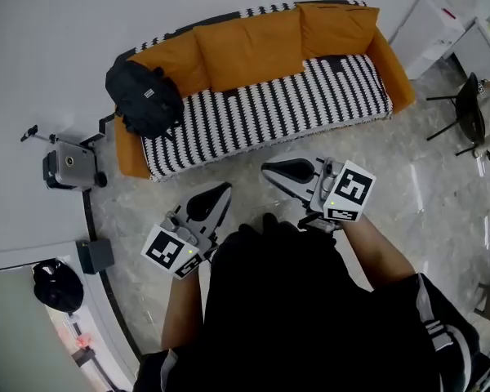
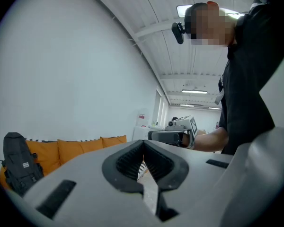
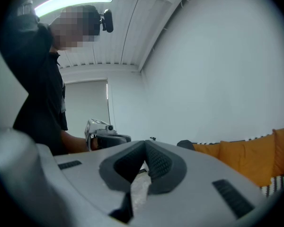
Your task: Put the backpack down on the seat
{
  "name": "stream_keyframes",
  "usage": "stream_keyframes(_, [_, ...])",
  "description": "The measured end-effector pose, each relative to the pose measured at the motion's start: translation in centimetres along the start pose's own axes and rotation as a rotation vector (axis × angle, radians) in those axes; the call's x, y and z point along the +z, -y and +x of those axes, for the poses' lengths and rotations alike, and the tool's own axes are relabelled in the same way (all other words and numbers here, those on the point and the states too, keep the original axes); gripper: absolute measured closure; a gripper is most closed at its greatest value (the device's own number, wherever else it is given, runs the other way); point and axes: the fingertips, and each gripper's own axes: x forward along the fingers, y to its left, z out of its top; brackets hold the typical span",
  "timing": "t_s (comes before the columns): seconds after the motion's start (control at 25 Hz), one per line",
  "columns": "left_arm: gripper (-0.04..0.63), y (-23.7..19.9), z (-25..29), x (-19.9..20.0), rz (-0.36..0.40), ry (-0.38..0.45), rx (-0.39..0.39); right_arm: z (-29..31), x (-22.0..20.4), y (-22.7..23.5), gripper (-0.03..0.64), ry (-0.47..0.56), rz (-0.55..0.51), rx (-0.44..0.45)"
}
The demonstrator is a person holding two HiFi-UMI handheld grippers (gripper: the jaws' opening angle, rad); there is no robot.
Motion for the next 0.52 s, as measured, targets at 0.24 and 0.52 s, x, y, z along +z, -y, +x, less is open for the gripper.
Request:
stream_keyframes(0.24, [0.572, 1.4, 0.5, -1.7, -0.011, -0.057, -0.041, -1.7, -1.3, 0.9, 0.589, -0.021, 0.028, -0.064])
stream_keyframes(0.52, [0.571, 0.8, 2.0, -1.9, -0.032, -0.057, -0.03, -2.2, -1.7, 1.6, 0.589, -0.049, 0.017, -0.059])
